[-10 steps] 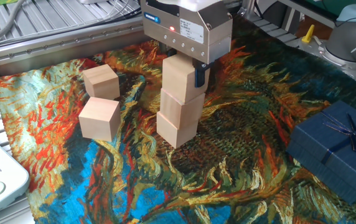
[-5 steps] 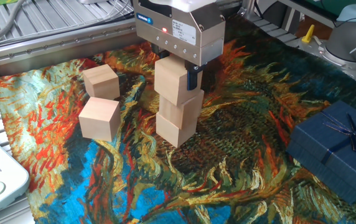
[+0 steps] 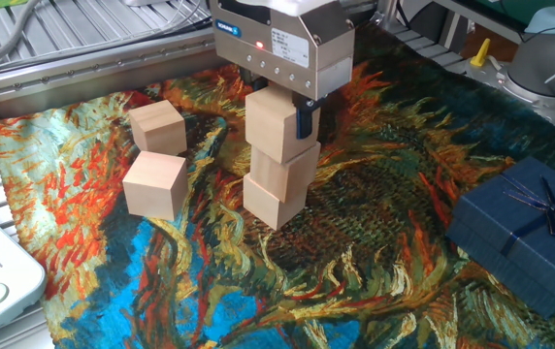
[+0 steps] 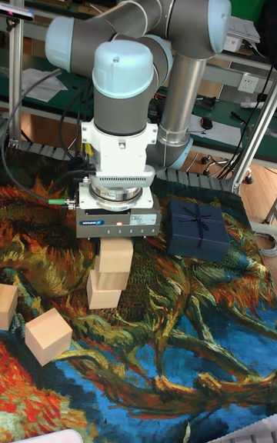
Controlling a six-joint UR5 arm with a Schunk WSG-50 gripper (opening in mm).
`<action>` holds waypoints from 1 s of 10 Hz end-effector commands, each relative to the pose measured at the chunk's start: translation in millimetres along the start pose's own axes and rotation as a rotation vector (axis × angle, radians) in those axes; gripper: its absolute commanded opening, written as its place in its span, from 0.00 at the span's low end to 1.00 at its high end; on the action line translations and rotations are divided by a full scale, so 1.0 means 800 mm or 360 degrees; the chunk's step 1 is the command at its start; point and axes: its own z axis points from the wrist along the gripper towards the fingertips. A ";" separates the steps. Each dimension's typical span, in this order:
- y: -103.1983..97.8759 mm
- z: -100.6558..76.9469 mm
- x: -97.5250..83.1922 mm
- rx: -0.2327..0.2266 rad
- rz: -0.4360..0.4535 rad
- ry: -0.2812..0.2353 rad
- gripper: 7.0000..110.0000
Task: Stack the blocks in a vertical line of five
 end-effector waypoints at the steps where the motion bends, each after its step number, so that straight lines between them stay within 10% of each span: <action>1: 0.004 -0.003 0.006 -0.0011 -0.0007 0.0027 1.00; 10: 0.000 -0.001 -0.006 -0.0001 -0.0086 0.0024 1.00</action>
